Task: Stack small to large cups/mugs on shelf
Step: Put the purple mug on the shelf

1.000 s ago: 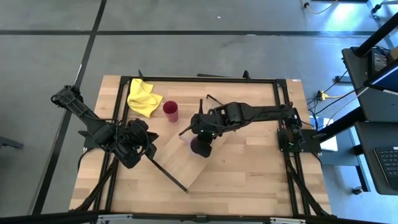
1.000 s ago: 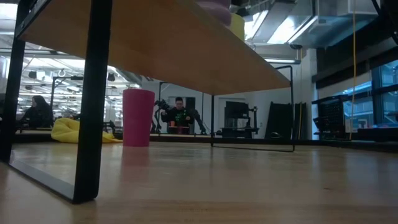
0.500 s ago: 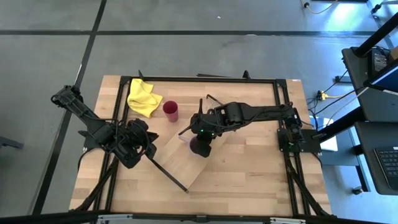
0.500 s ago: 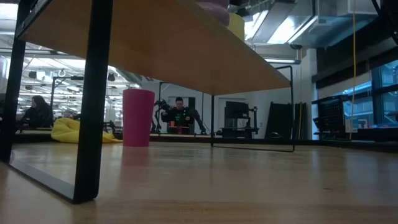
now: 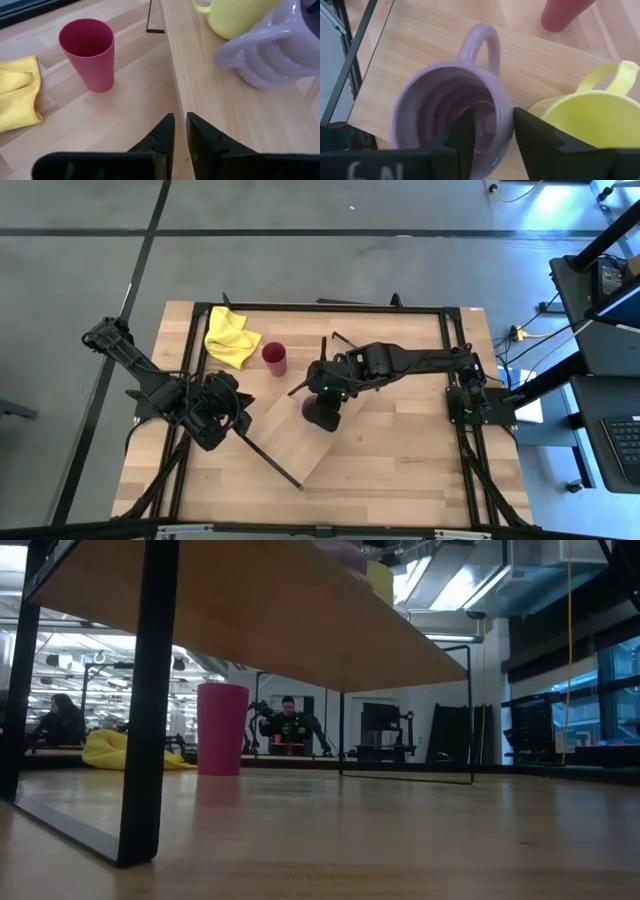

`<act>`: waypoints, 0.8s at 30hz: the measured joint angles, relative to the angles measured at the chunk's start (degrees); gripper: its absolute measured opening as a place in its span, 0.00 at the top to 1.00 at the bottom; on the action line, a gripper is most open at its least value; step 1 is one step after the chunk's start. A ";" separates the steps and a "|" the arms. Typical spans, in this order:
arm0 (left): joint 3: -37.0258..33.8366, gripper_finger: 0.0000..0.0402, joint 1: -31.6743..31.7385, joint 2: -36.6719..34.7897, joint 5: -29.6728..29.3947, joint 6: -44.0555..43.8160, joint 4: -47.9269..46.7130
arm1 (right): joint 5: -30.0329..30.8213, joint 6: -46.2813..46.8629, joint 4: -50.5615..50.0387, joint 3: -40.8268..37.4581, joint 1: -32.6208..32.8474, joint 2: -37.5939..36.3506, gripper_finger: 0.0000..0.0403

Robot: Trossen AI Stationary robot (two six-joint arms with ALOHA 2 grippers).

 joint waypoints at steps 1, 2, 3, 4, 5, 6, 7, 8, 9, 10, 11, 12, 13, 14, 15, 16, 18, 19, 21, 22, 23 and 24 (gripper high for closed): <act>0.00 0.89 0.00 0.00 0.00 0.00 -0.11 | 0.00 0.00 0.00 0.00 0.00 0.00 0.65; 0.00 0.89 0.00 0.00 0.01 0.00 -0.26 | 0.00 -0.01 -0.02 0.00 0.00 0.00 0.64; 0.00 0.89 -0.01 0.00 0.01 0.00 -0.31 | 0.00 0.00 -0.04 0.00 0.00 0.00 0.64; 0.00 0.89 0.00 0.00 0.02 0.00 -0.32 | -0.01 0.01 -0.05 0.00 0.02 0.00 0.63; 0.00 0.89 0.00 0.00 0.02 0.00 -0.35 | 0.00 0.00 -0.14 0.00 0.03 0.00 0.63; 0.00 0.89 0.00 0.00 0.03 0.00 -0.37 | 0.00 0.02 -0.32 0.00 0.09 0.00 0.63; 0.00 0.89 0.00 0.00 0.15 0.00 -0.37 | 0.02 0.02 -0.61 0.00 0.14 0.00 0.63; 0.00 0.89 0.00 0.00 0.57 0.00 -0.37 | 0.05 0.04 -0.95 0.00 0.20 0.00 0.63; 0.00 0.89 0.00 0.00 1.05 0.02 -0.43 | 0.11 0.02 -1.23 0.00 0.24 0.00 0.64; 0.00 0.89 -0.01 0.00 1.43 0.09 -0.47 | 0.11 0.02 -1.31 0.00 0.26 0.00 0.64; 0.00 0.89 -0.01 0.00 1.55 0.24 -0.55 | 0.07 0.03 -1.25 0.00 0.26 0.00 0.64; 0.00 0.89 0.00 0.00 1.55 0.24 -0.67 | 0.07 0.02 -1.25 0.00 0.26 0.00 0.65; 0.00 0.89 0.00 0.00 1.55 0.24 -0.75 | 0.08 -0.07 -1.32 0.16 0.26 0.00 0.65; 0.00 0.89 -0.01 0.00 1.55 0.24 -0.82 | 0.22 -0.25 -1.30 0.47 0.26 0.00 0.65; 0.00 0.89 -0.01 0.00 1.55 0.24 -0.89 | 0.81 -0.32 -1.18 0.87 0.26 0.00 0.65; 0.00 0.89 -0.01 0.00 1.55 0.24 -0.91 | 1.64 -0.47 -1.07 1.47 0.26 0.00 0.65; 0.00 0.89 0.00 0.00 1.55 0.24 -1.15 | 3.71 -1.15 -1.11 2.96 0.28 -0.02 0.65; 0.00 0.89 -0.01 0.00 1.55 0.24 -1.20 | 4.40 -1.56 -1.09 3.76 0.31 -0.02 0.65; 0.01 0.89 -0.01 0.00 1.55 0.24 -1.26 | 6.07 -1.92 -0.93 5.26 0.46 -0.06 0.65; 0.01 0.89 0.00 0.00 1.55 0.24 -1.28 | 6.99 -2.14 -0.28 5.26 0.56 -0.30 0.65; 0.02 0.89 -0.01 0.00 1.54 0.24 -1.29 | 7.48 -2.41 0.41 5.11 0.68 -0.78 0.65; 0.02 0.89 0.00 0.00 1.55 0.24 -1.30 | 7.52 -2.75 0.17 5.07 0.82 -1.08 0.65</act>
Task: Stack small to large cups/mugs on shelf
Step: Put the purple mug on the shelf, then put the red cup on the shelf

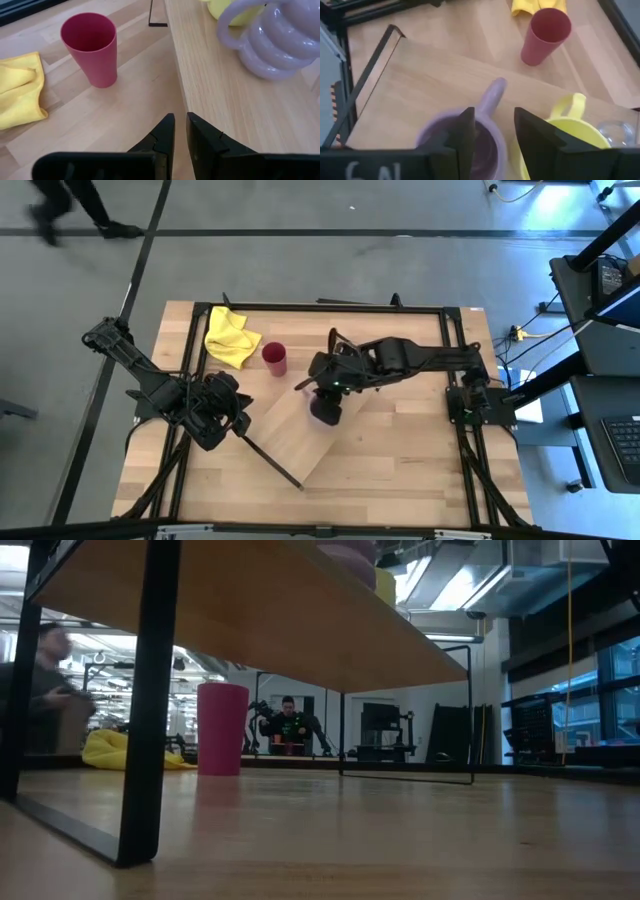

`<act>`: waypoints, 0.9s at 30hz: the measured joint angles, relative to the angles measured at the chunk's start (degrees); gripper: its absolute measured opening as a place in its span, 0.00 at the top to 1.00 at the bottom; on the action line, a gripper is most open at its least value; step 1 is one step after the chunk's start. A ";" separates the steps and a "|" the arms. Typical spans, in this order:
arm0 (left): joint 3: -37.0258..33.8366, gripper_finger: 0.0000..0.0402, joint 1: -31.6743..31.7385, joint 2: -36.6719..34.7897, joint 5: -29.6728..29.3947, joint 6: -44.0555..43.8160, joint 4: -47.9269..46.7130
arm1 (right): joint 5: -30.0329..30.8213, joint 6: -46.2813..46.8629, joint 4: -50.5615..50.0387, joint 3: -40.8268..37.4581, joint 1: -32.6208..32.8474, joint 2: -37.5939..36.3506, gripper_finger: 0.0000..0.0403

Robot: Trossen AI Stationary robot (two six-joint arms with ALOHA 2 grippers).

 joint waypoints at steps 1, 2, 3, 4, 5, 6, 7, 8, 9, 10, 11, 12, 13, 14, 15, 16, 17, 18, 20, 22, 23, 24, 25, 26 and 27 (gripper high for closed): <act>-0.01 0.89 -0.02 0.00 0.00 -0.02 -0.05 | 0.00 -0.03 -0.02 0.00 0.05 -0.23 0.65; 0.00 0.89 0.00 0.00 -0.02 0.00 -0.05 | -0.01 -0.09 0.11 0.06 0.07 -0.33 0.65; 0.00 0.89 -0.02 0.00 0.00 0.00 -0.08 | -0.03 -0.28 -0.15 0.16 0.31 -0.34 0.65; 0.00 0.89 -0.01 0.00 -0.02 0.00 -0.20 | -0.06 -0.57 -0.48 0.17 0.54 -0.31 0.65; 0.00 0.89 0.00 0.00 -0.02 0.00 -0.27 | -0.21 -1.12 -0.63 0.12 0.82 -0.23 0.65; 0.00 0.89 0.00 0.00 -0.01 -0.01 -0.41 | -0.30 -2.14 -0.67 0.11 1.17 -0.21 0.65; 0.00 0.89 0.00 0.00 -0.01 -0.01 -0.59 | -0.78 -3.16 -0.77 0.11 1.55 -0.22 0.65; 0.00 0.89 0.00 0.00 -0.02 -0.01 -0.61 | -1.66 -3.98 -0.92 0.11 1.96 -0.23 0.65; 0.00 0.89 0.00 0.00 -0.03 0.00 -0.63 | -2.24 -4.69 -1.13 0.11 2.36 -0.23 0.65; 0.00 0.89 0.00 0.00 -0.02 0.00 -0.74 | -2.36 -4.92 -1.72 0.11 2.75 -0.23 0.66; 0.00 0.89 0.00 0.00 -0.02 -0.02 -0.88 | -2.32 -4.97 -2.52 0.11 3.03 -0.21 0.66; 0.00 0.89 -0.02 0.00 -0.02 0.00 -0.93 | -1.99 -5.00 -3.28 0.11 3.26 -0.21 0.67; 0.00 0.89 -0.02 0.00 -0.02 -0.02 -0.93 | -1.72 -5.10 -4.07 0.11 3.41 -0.21 0.69; 0.00 0.89 0.00 0.00 -0.02 -0.02 -0.93 | -1.66 -5.13 -4.84 0.11 3.45 -0.21 0.71; 0.00 0.89 -0.01 0.00 -0.02 -0.05 -0.92 | -1.64 -5.11 -5.37 0.10 3.43 -0.21 0.73; 0.00 0.89 -0.02 0.00 -0.02 -0.07 -0.92 | -1.57 -5.05 -5.38 0.09 3.42 -0.20 0.76; 0.00 0.89 -0.01 0.00 -0.02 -0.09 -0.91 | -1.53 -5.03 -5.15 0.09 3.42 -0.19 0.80; 0.00 0.89 -0.02 0.00 -0.02 -0.11 -0.91 | -1.53 -5.07 -4.52 0.09 3.43 -0.19 0.83; 0.00 0.89 -0.02 0.00 -0.02 -0.29 -0.88 | -1.53 -5.14 -1.95 0.09 3.34 -0.19 0.90; 0.00 0.89 -0.01 0.00 -0.12 -0.33 -0.86 | -1.64 -5.15 1.10 0.09 2.71 -0.19 0.96; 0.00 0.89 -0.01 0.00 -0.29 -0.43 -0.84 | -1.73 -5.16 2.50 0.09 2.10 -0.19 0.98; 0.00 0.89 0.00 0.00 -0.42 -0.73 -0.82 | -1.85 -5.16 3.54 0.09 1.31 -0.19 0.99; 0.00 0.89 0.00 0.00 -0.70 -1.12 -0.84 | -1.86 -5.12 3.88 0.09 0.55 -0.19 0.99; 0.00 0.89 0.05 -0.01 -1.12 -1.19 -0.85 | -1.86 -5.02 3.94 0.09 -0.20 -0.19 0.98; 0.00 0.89 0.34 -0.14 -1.39 -0.96 -0.89 | -1.81 -4.99 3.94 0.07 -0.89 -0.17 0.96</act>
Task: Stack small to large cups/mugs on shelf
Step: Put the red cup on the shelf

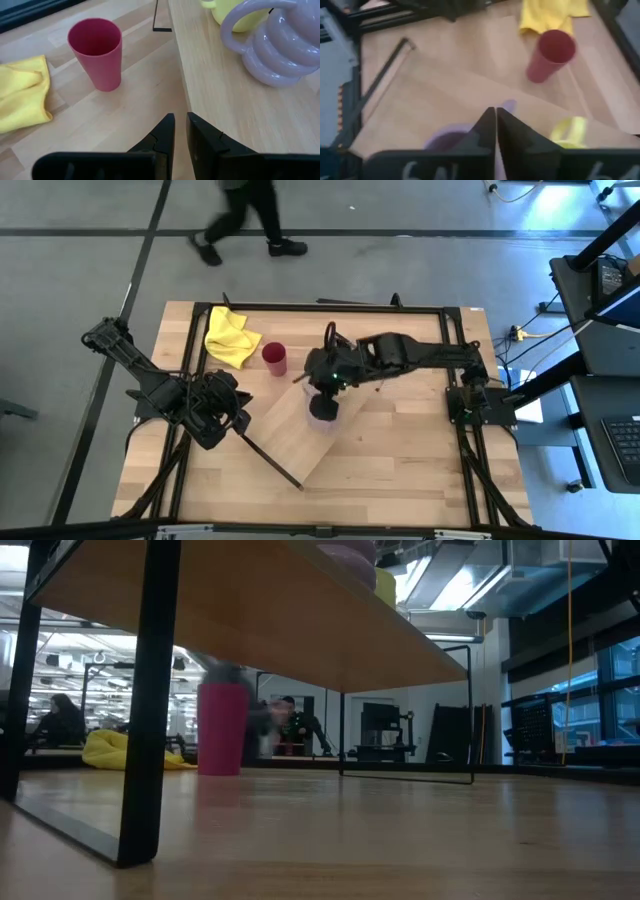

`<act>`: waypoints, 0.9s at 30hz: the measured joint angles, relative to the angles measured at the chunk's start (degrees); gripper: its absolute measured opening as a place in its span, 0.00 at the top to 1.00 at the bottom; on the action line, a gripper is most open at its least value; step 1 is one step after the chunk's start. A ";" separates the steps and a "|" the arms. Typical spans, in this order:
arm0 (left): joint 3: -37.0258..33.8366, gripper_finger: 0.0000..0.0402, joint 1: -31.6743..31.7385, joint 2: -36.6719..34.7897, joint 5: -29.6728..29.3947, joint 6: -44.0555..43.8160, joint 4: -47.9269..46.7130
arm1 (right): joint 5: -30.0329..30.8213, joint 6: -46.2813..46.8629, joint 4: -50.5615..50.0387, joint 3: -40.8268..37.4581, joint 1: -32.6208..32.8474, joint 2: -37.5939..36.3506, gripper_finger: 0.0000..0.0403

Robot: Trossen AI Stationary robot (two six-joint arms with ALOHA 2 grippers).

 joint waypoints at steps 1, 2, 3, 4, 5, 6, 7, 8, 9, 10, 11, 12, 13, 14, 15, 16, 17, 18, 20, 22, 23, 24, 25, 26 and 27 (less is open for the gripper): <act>0.00 0.89 0.51 -0.33 0.00 1.18 -0.20 | 0.00 0.00 0.00 0.01 -0.54 0.01 0.93; 0.00 0.89 1.29 -0.86 0.21 2.52 -0.58 | -0.06 0.02 0.00 0.01 -0.96 0.01 0.89; 0.00 0.89 2.54 -1.64 0.93 3.98 -1.03 | -0.27 0.01 -0.03 0.00 -1.33 0.01 0.85; 0.00 0.89 4.05 -2.40 2.18 6.09 -1.21 | -0.54 -0.06 -0.05 0.01 -1.68 0.01 0.81; 0.00 0.89 5.93 -3.15 3.85 8.92 -0.81 | -1.33 -0.12 -0.04 0.01 -2.07 0.03 0.77; 0.00 0.89 7.94 -3.85 5.78 12.46 0.24 | -1.71 -0.15 -0.02 0.01 -2.45 0.03 0.72; 0.00 0.89 10.02 -4.36 7.61 16.90 1.91 | -1.72 -0.20 -0.02 0.01 -2.80 0.03 0.68; 0.00 0.89 12.20 -4.74 9.18 21.83 3.98 | -1.76 -0.41 0.13 0.00 -3.09 0.03 0.64; 0.00 0.89 14.23 -5.07 10.52 26.72 6.06 | -1.72 -0.88 0.58 0.01 -3.21 0.03 0.61; 0.00 0.89 16.35 -5.32 11.71 31.34 7.91 | -1.48 -1.38 1.37 0.01 -3.26 0.05 0.58; 0.00 0.89 18.64 -5.46 12.53 35.54 9.21 | -1.30 -1.55 2.51 0.01 -3.23 0.04 0.55; 0.00 0.89 20.94 -5.46 13.17 39.14 10.01 | -1.00 -1.60 3.56 -0.01 -3.12 -0.19 0.53; 0.00 0.89 23.34 -5.38 14.16 43.12 10.30 | -0.60 -1.70 4.43 -0.01 -3.06 -0.38 0.51; 0.00 0.89 25.79 -5.27 15.60 46.96 10.16 | 0.00 -1.70 5.74 0.00 -3.00 -0.65 0.49; 0.00 0.89 28.14 -5.08 17.72 50.85 10.04 | 0.62 -1.70 6.76 -0.01 -3.00 -1.31 0.48; 0.00 0.89 30.48 -4.80 19.96 54.94 9.97 | 2.00 -1.70 6.91 -0.01 -3.06 -1.91 0.47; 0.00 0.89 32.81 -4.44 22.16 58.82 9.96 | 3.54 -1.72 7.46 -0.01 -3.28 -2.60 0.47; 0.00 0.89 34.74 -4.07 24.17 62.51 9.99 | 5.35 -1.68 8.11 -0.01 -3.43 -3.45 0.47; -0.02 0.89 38.24 -3.65 27.48 69.40 9.95 | 8.86 -1.46 8.09 -0.01 -3.89 -5.18 0.47; 0.00 0.89 41.33 -3.24 30.07 75.90 10.14 | 12.00 -1.24 8.08 -0.01 -4.42 -6.83 0.47; -0.02 0.89 42.71 -3.13 31.26 78.52 10.00 | 13.45 -0.88 8.01 0.00 -4.72 -7.84 0.47; -0.01 0.89 44.07 -2.93 32.74 80.79 10.18 | 14.49 -0.41 7.86 0.00 -5.03 -8.75 0.47; 0.00 0.89 45.48 -2.59 33.98 82.83 10.43 | 15.29 -0.23 7.88 0.01 -5.30 -9.71 0.47; -0.01 0.89 46.92 -2.28 35.10 84.67 10.41 | 16.08 -0.19 7.87 0.01 -5.57 -10.67 0.47; -0.20 0.89 48.38 -2.04 36.21 86.37 10.44 | 17.07 -0.17 7.91 0.03 -5.68 -11.33 0.47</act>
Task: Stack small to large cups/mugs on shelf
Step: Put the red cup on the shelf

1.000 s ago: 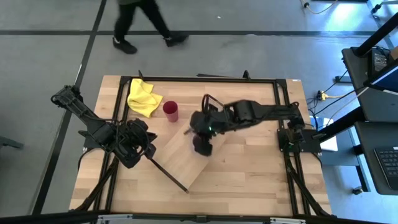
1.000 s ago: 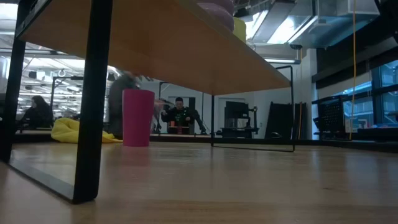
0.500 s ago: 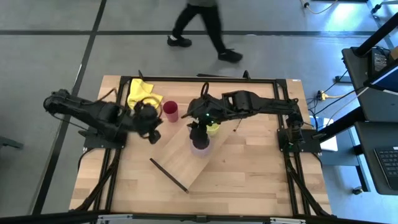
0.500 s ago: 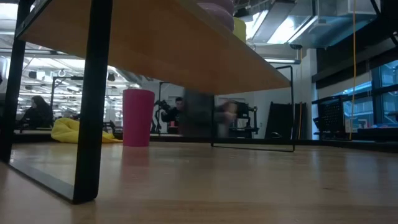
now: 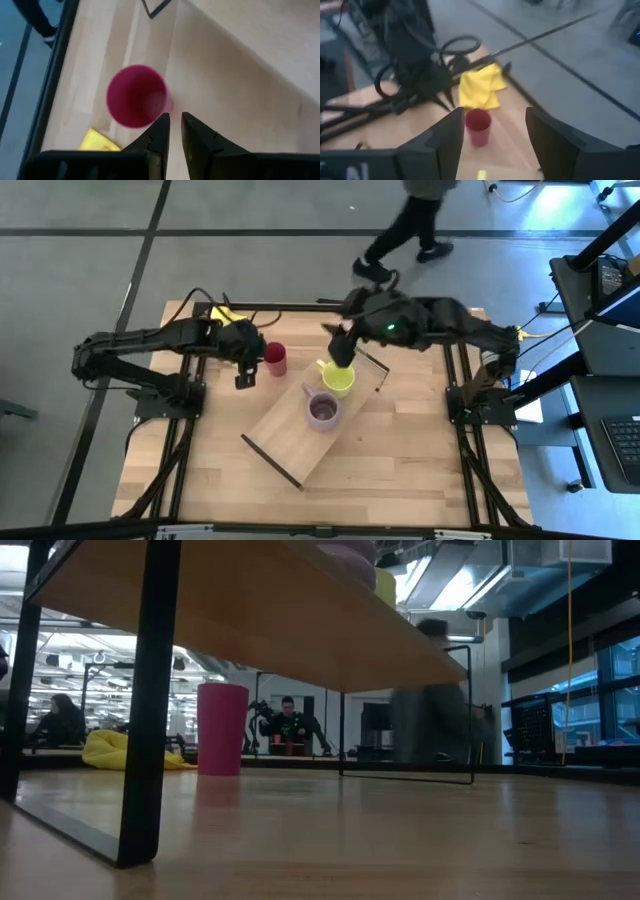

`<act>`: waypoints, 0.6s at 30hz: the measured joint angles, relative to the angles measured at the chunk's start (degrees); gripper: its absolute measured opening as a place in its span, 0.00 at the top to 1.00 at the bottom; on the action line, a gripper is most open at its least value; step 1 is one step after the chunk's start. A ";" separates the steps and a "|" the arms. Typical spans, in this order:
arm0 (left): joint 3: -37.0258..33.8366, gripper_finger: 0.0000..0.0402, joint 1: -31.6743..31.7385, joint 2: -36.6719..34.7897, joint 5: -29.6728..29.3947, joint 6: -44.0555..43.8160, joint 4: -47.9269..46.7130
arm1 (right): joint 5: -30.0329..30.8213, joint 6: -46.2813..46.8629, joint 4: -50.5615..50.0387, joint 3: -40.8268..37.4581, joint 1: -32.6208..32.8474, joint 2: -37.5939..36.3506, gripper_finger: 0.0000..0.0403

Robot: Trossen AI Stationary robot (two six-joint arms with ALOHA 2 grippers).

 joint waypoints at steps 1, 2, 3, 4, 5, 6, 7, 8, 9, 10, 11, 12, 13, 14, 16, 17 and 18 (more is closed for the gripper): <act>-0.33 0.89 1.34 0.31 0.97 1.47 0.49 | 1.02 0.10 0.05 0.05 0.00 -0.71 0.47; -0.95 0.89 2.66 0.61 2.23 2.50 1.58 | 2.16 0.13 -0.09 0.05 -0.04 -1.45 0.47; -2.06 0.89 4.11 0.92 3.71 3.24 2.60 | 3.37 0.04 -0.20 0.05 -0.03 -1.88 0.47; -3.34 0.89 5.50 1.48 5.33 3.90 3.13 | 4.51 0.02 -0.25 0.05 0.00 -2.38 0.47; -4.54 0.89 6.71 1.86 6.68 4.59 3.90 | 5.40 0.04 -0.74 0.05 0.00 -2.96 0.47; -5.85 0.89 7.78 2.14 7.76 4.81 4.71 | 6.21 0.13 -1.65 0.05 0.00 -3.41 0.47; -7.05 0.89 8.49 2.50 8.41 4.97 5.57 | 7.35 0.23 -2.50 0.05 0.00 -3.77 0.47; -8.17 0.89 8.96 2.95 8.64 5.25 6.54 | 8.56 0.45 -3.37 0.05 0.00 -4.10 0.47; -9.24 0.89 9.35 3.26 8.68 6.04 6.76 | 9.57 0.94 -4.82 0.05 0.00 -4.53 0.47; -9.98 0.88 9.64 3.42 8.56 6.94 6.54 | 10.29 1.71 -6.27 0.03 0.00 -4.71 0.47; -10.11 0.88 9.62 3.68 8.41 7.52 7.17 | 10.90 2.37 -7.13 0.03 -0.01 -4.85 0.47; -10.14 0.87 9.62 3.81 8.41 7.61 8.41 | 11.24 3.39 -8.29 0.02 -0.12 -5.14 0.47; -10.03 0.86 9.66 3.75 8.18 7.59 8.50 | 11.23 4.11 -10.00 -0.02 -0.29 -5.32 0.47; -9.72 0.85 9.67 3.71 8.01 7.55 8.34 | 11.25 5.11 -11.08 -0.04 -0.39 -5.48 0.47; -8.26 0.83 9.53 3.73 7.66 7.26 8.87 | 11.30 6.73 -13.18 -0.02 -0.80 -5.55 0.47; -7.51 0.82 9.43 3.65 7.33 6.93 9.01 | 11.28 7.48 -14.39 -0.02 -0.99 -5.55 0.47; -6.93 0.81 9.36 3.63 6.82 6.78 8.93 | 11.28 7.86 -15.12 -0.04 -1.23 -5.50 0.47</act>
